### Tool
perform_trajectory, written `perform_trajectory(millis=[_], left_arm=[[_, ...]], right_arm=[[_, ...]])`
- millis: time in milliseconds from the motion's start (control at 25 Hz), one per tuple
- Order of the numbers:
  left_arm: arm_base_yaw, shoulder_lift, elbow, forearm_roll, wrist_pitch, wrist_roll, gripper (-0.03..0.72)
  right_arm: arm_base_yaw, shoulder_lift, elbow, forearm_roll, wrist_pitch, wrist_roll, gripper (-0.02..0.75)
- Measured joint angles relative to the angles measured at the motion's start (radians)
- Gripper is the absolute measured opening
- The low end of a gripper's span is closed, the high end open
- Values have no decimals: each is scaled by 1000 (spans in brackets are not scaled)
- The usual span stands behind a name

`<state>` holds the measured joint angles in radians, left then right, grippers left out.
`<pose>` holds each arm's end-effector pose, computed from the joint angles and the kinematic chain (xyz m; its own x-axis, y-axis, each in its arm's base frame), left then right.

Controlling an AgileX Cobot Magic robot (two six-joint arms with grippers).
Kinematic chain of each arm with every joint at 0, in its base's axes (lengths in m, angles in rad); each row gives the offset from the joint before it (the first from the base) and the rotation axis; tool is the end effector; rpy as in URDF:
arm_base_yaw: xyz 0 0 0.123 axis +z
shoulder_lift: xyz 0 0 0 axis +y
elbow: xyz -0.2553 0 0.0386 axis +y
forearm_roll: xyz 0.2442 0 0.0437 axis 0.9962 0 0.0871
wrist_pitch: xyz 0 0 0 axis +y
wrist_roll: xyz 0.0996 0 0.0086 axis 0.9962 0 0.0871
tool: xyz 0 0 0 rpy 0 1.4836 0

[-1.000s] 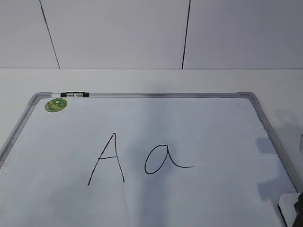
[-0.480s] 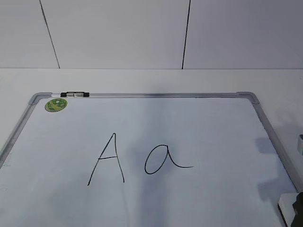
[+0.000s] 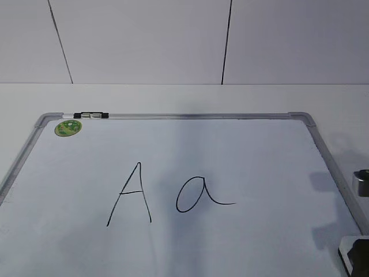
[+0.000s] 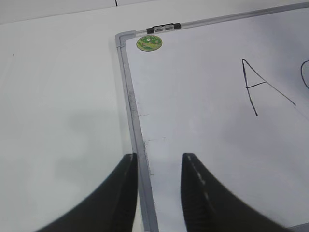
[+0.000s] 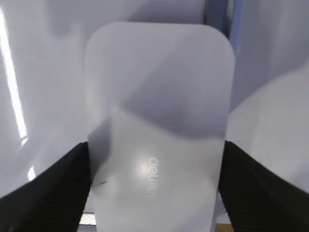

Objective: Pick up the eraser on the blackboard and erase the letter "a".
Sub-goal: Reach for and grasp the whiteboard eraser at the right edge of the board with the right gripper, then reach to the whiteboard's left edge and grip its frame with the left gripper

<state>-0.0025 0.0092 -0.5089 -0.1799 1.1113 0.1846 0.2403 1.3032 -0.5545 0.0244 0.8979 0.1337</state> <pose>0.0241 -0.0161 0.2704 -0.4776 0.1038 -0.8724 0.1925 0.9812 0.0113 0.1738 0.0446 0.1453 -0.9958 -0.0913 -0.0086 -0.0914 0.9956 0.0206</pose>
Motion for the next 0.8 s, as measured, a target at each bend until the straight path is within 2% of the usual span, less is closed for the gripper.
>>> perform_trajectory(millis=[800], left_arm=[[0,0,0,0,0,0,235]], right_arm=[[0,46,0,5,-45,-2,613]])
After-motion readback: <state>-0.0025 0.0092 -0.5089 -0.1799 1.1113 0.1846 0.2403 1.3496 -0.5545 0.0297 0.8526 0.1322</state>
